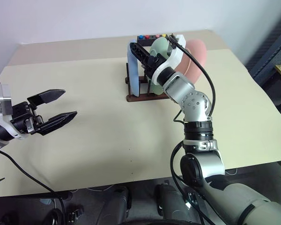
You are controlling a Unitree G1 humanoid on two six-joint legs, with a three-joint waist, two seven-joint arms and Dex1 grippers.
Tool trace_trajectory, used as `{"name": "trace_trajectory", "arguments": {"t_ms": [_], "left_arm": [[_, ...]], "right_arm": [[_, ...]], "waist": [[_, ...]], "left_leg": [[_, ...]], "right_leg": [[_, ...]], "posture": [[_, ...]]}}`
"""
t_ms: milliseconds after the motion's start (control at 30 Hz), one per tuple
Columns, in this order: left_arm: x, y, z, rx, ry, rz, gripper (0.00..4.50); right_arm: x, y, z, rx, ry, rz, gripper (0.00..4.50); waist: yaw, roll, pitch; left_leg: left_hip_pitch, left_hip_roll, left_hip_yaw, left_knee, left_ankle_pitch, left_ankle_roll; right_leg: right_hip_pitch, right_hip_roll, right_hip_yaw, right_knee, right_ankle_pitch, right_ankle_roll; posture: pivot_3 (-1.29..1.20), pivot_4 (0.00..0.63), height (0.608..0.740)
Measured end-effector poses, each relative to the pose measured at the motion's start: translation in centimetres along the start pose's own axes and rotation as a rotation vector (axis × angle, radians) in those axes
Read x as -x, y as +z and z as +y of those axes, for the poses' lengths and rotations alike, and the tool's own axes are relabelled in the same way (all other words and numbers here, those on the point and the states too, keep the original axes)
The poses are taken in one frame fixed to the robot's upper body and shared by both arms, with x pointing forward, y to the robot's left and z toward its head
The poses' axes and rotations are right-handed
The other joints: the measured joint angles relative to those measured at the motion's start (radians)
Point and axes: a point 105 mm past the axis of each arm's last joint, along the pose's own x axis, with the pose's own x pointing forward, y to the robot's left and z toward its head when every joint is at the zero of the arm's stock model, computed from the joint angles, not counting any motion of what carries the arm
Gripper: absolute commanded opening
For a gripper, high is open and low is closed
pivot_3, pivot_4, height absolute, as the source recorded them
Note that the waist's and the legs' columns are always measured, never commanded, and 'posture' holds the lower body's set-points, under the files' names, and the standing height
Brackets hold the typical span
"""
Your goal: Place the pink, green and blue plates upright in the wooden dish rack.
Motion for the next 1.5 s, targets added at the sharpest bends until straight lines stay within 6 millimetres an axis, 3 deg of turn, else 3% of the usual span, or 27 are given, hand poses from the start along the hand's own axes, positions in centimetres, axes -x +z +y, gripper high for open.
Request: {"name": "trace_trajectory", "arguments": {"t_ms": [167, 400, 467, 533, 633, 733, 800, 1000, 1100, 1300, 1500], "left_arm": [[-0.1, 0.1, 0.0, 0.001, -0.002, -0.002, 4.5], [-0.8, 0.2, -0.1, -0.003, -0.029, -0.008, 4.5], [-1.0, 0.2, -0.1, -0.004, -0.035, -0.009, 4.5], [-1.1, 0.3, -0.1, -0.004, -0.039, -0.01, 4.5], [-1.2, 0.4, -0.2, -0.001, -0.046, -0.018, 4.5], [-1.6, 0.4, -0.6, 0.006, -0.07, -0.021, 4.5], [-1.9, 0.2, -0.9, 0.017, -0.089, -0.024, 4.5], [-2.7, 0.5, -1.1, 0.013, -0.126, -0.037, 4.5], [-3.0, 0.2, -1.4, 0.027, -0.156, -0.032, 4.5], [-3.5, 0.3, -1.7, 0.022, -0.2, -0.031, 4.5], [-3.6, 0.0, -1.3, -0.004, -0.177, -0.016, 4.5]], "right_arm": [[0.0, 1.2, 1.1, 0.104, 0.048, -0.022, 4.47], [0.8, 3.7, 5.5, 0.349, 0.221, -0.096, 4.47], [1.0, 4.4, 5.4, 0.374, 0.219, -0.111, 3.97], [1.6, 6.0, 4.0, 0.482, 0.17, -0.139, 3.21], [3.4, 8.5, 1.2, 0.759, 0.081, -0.156, 1.62], [5.0, 8.6, -1.5, 0.859, 0.045, -0.095, 0.11], [6.4, 8.1, -2.9, 0.897, 0.056, -0.021, 0.05], [10.1, 5.0, -2.9, 0.941, 0.202, 0.196, 0.05], [11.2, 3.9, -4.3, 1.008, 0.171, 0.287, 0.05], [12.1, 2.0, -8.0, 1.217, 0.081, 0.418, 0.05], [12.2, 2.3, -9.7, 1.292, 0.019, 0.418, 0.05]], "waist": [[0.0, 0.0, 0.0], [0.0, 0.0, 0.0], [0.002, 0.0, 0.0], [0.007, 0.0, 0.0], [0.011, -0.001, 0.0], [0.006, 0.0, 0.0], [0.005, 0.0, 0.0], [0.005, 0.0, 0.0], [0.008, 0.0, 0.0], [0.023, 0.0, 0.0], [0.031, 0.0, 0.0]], "left_leg": [[0.0, 0.0, 0.0, 0.0, 0.0, 0.0], [0.0, 0.0, 0.0, 0.0, 0.0, 0.0], [0.0, 0.0, 0.0, 0.0, 0.0, 0.0], [0.0, -0.001, 0.0, 0.001, 0.0, 0.0], [0.0, -0.001, 0.0, 0.001, 0.0, 0.001], [0.0, 0.0, 0.0, 0.001, 0.0, 0.001], [0.0, 0.0, 0.0, 0.001, 0.0, 0.001], [0.0, 0.0, 0.0, 0.001, -0.001, 0.002], [0.0, 0.0, 0.0, 0.002, -0.001, 0.002], [0.0, 0.0, 0.001, 0.003, -0.001, 0.002], [0.0, 0.0, 0.001, 0.004, 0.001, -0.003]], "right_leg": [[0.0, 0.0, 0.0, 0.0, 0.0, 0.0], [0.0, 0.0, 0.0, 0.0, 0.0, 0.0], [0.0, 0.0, 0.0, 0.0, 0.0, 0.0], [0.001, 0.0, -0.001, -0.001, 0.0, 0.0], [0.001, 0.0, -0.001, -0.001, 0.0, 0.0], [0.001, 0.0, 0.0, -0.001, 0.0, 0.0], [0.001, 0.0, 0.0, -0.001, 0.0, 0.0], [0.002, 0.0, 0.0, -0.002, 0.0, 0.0], [0.003, 0.0, 0.0, -0.002, 0.0, 0.0], [0.003, 0.0, 0.0, -0.002, 0.0, 0.0], [0.004, -0.001, 0.0, -0.002, 0.0, 0.0]], "posture": [[0.0, 0.15, 0.74], [0.0, 0.15, 0.74], [0.0, 0.15, 0.74], [0.0, 0.15, 0.74], [0.0, 0.15, 0.74], [0.0, 0.15, 0.74], [0.0, 0.15, 0.74], [0.0, 0.15, 0.74], [0.0, 0.15, 0.74], [0.0, 0.15, 0.74], [0.0, 0.15, 0.74]]}}
